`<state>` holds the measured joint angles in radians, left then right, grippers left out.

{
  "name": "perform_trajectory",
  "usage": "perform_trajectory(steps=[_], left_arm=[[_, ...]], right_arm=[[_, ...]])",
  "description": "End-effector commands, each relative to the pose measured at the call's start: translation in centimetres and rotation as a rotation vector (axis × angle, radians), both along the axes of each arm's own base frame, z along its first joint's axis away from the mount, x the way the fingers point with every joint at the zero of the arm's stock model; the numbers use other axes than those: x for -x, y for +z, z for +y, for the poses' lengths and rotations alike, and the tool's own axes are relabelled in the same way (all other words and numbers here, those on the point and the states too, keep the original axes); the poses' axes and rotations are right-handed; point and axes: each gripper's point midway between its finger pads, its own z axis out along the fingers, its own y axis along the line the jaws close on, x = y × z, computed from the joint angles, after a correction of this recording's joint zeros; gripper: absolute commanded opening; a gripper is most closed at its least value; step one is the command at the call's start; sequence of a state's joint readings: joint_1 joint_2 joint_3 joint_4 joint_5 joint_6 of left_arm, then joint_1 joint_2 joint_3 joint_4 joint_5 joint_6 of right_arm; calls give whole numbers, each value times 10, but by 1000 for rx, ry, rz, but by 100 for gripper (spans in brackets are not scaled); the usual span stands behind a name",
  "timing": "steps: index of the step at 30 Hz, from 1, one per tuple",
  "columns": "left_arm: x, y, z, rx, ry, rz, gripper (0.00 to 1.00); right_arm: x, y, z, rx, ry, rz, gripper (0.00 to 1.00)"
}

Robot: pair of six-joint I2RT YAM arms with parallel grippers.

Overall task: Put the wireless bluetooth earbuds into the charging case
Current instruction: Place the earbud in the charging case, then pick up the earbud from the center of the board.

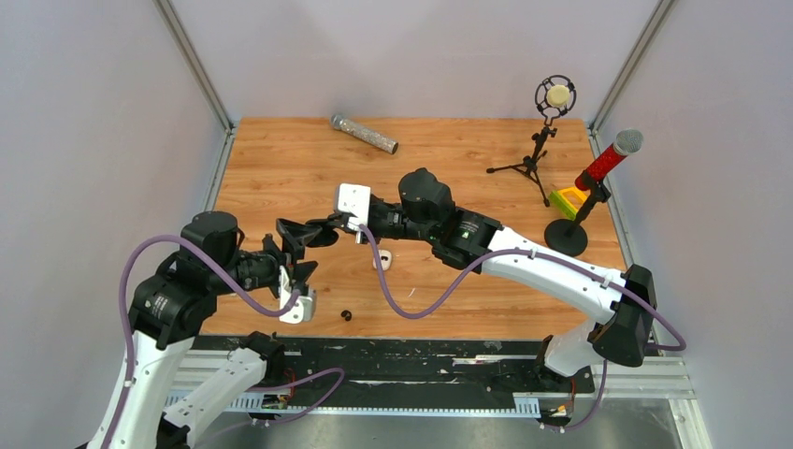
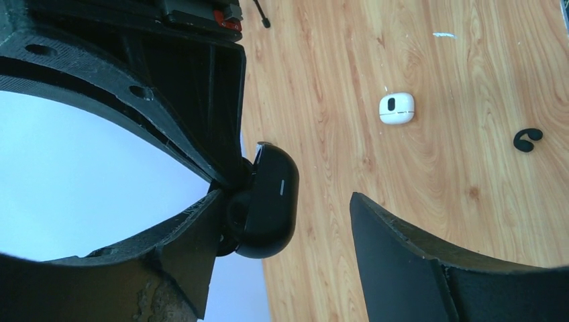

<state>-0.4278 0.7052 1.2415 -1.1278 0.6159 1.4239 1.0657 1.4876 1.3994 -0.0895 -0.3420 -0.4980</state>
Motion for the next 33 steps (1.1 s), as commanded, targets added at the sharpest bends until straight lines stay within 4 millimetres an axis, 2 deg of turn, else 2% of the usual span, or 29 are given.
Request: perform_trajectory(steps=[1,5,8,11,12,13,15,18,19,23,25,28,33], left_arm=[[5,12,-3,70,13,22,78],[12,34,-11,195,21,67,84],[16,52,-18,347,76,198,86],[1,80,-19,544,207,300,87],[-8,81,-18,608,296,389,85],[-12,89,-17,651,326,409,84],[-24,91,-16,718,428,513,79],[-30,87,-18,750,501,617,67],[-31,88,-17,747,508,621,64],[-51,68,-2,638,623,553,58],[-57,58,3,571,650,526,60],[-53,41,-1,488,617,557,65],[-40,36,-9,474,569,626,72]], right_arm=[[-1,26,2,-75,0,-32,0],[-5,23,4,-67,-8,-32,0],[-7,20,4,-61,-18,-34,0],[-10,16,4,-50,-30,-42,0],[-11,14,3,-46,-32,-48,0],[-11,12,2,-42,-33,-51,0],[-10,11,0,-37,-30,-58,0],[-4,11,-4,-38,-9,-73,0],[-3,10,-5,-40,-7,-76,0],[-2,7,-8,-35,-9,-77,0],[-1,6,-9,-35,-10,-73,0],[-4,7,-9,-37,-20,-72,0],[-9,5,-8,-33,-39,-67,0]])
